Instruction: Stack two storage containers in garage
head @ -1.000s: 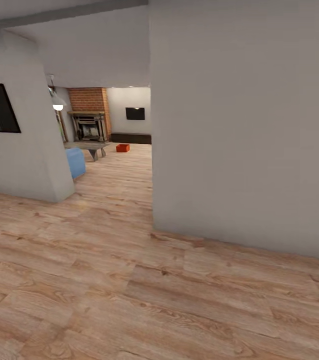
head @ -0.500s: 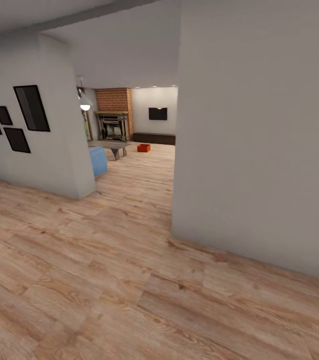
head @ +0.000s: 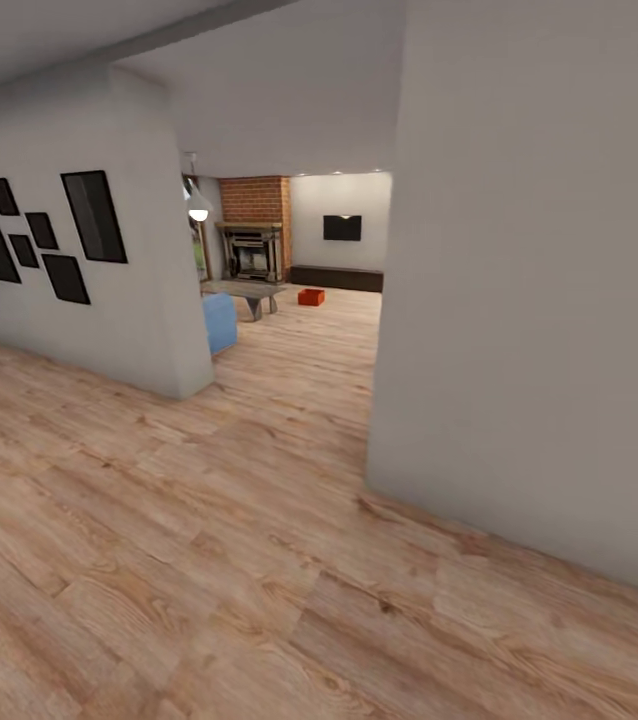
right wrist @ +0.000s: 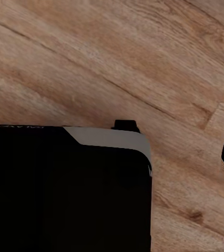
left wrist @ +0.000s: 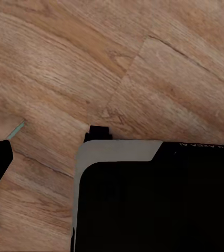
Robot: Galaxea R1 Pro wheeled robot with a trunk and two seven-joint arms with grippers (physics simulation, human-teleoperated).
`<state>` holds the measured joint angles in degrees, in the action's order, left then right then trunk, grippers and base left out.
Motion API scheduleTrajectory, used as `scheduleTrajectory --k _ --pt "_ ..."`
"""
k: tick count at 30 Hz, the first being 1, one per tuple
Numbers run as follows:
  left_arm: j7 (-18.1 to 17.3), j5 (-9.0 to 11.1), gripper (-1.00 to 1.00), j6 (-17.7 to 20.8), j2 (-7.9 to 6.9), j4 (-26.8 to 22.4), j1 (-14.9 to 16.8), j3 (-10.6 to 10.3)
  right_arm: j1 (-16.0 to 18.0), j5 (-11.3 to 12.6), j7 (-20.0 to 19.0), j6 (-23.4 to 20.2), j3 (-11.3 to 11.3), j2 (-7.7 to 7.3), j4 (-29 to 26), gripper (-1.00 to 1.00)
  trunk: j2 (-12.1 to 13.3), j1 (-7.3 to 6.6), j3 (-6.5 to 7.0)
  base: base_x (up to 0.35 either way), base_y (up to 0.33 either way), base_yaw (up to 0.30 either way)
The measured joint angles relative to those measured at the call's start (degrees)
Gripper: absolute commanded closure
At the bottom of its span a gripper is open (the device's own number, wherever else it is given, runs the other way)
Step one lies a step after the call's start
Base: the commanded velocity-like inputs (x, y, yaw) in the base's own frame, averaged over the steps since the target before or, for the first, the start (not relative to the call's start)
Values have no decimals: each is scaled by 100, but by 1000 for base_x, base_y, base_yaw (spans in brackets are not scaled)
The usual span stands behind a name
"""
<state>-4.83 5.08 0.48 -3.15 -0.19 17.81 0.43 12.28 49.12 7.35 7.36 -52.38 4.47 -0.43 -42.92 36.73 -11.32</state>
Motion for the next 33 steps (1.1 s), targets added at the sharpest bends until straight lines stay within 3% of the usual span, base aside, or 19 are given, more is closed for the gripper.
scheduleTrajectory --k 14,33 --pt "0 -5 -100 0 0 0 0 0 0 43 50 -33 26 0 0 -100 0 0 0 322 0 7" --pt "0 -6 -100 0 0 -2 -1 0 1 58 51 -10 39 0 2 -100 0 0 19 322 0 252"
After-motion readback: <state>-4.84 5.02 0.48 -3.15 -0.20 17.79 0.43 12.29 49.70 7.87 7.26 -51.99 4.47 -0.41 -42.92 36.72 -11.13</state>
